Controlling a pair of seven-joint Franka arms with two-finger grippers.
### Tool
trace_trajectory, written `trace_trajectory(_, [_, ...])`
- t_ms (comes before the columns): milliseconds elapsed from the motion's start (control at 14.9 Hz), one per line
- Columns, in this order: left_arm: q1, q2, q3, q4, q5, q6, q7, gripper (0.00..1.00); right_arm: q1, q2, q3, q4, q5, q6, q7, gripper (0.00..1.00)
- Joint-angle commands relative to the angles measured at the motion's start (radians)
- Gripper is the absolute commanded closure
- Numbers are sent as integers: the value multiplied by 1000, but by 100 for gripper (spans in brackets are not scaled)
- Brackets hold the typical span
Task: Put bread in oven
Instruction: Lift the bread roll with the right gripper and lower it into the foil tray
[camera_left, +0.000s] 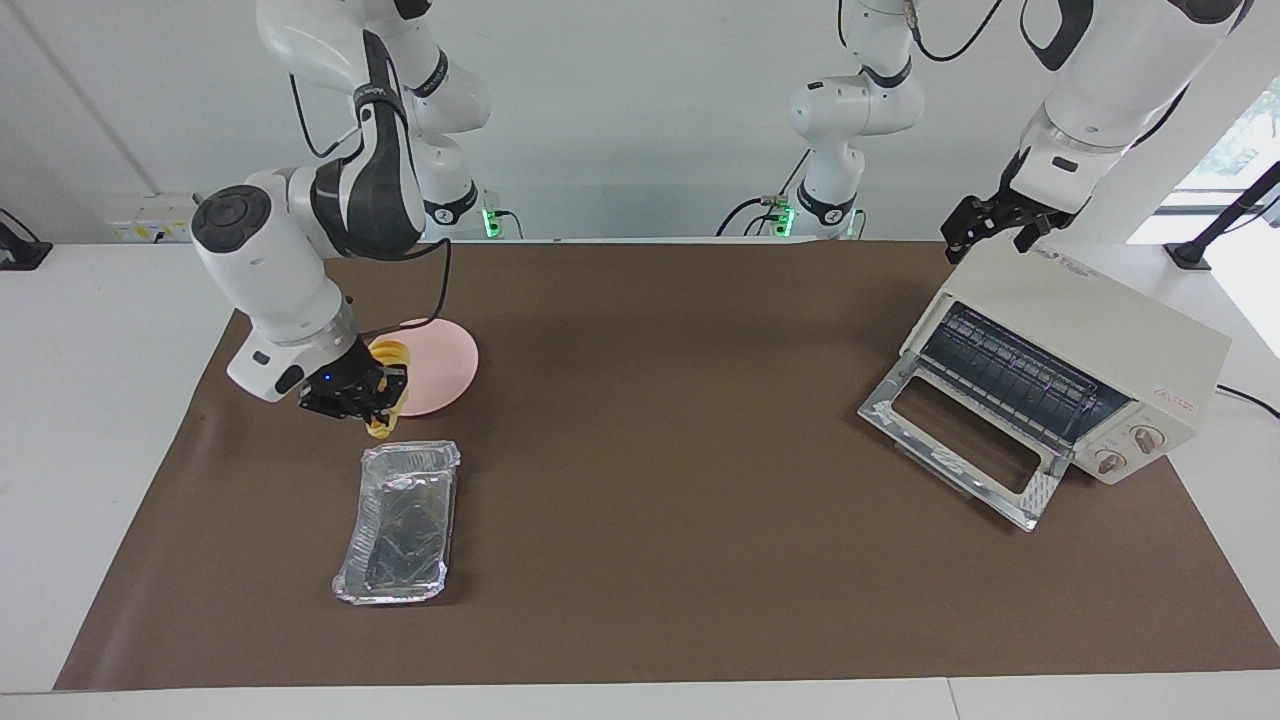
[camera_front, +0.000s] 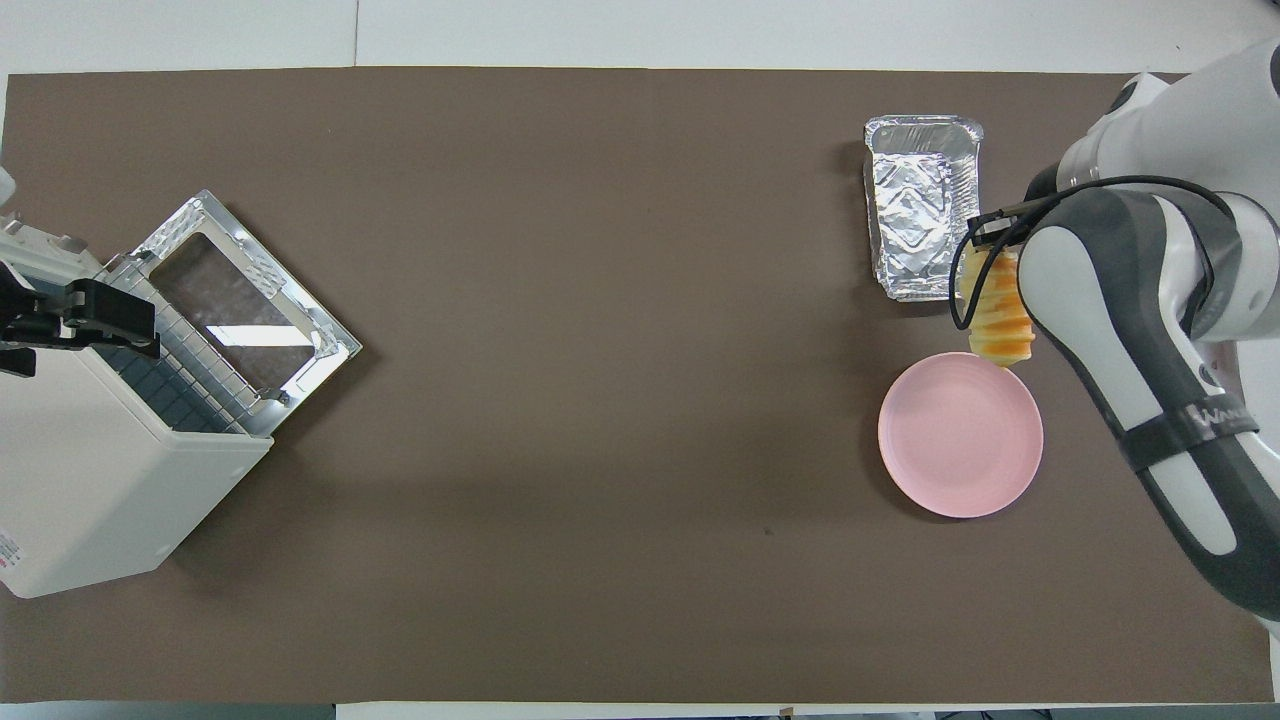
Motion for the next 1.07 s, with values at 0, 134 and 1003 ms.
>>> trace_trajectory(0, [9,-15,-1,-13,-19,-11,10,0,-10,233,4,317,19,-111,73,100])
trace_trajectory(134, [9,-15,-1,-13,-19,-11,10,0,-11,289,3,376,17,-115,85,100])
trace_trajectory(1003, [9,-15,0,-13,-19,-11,10,0,-5,466,0,493,8,38,177,100])
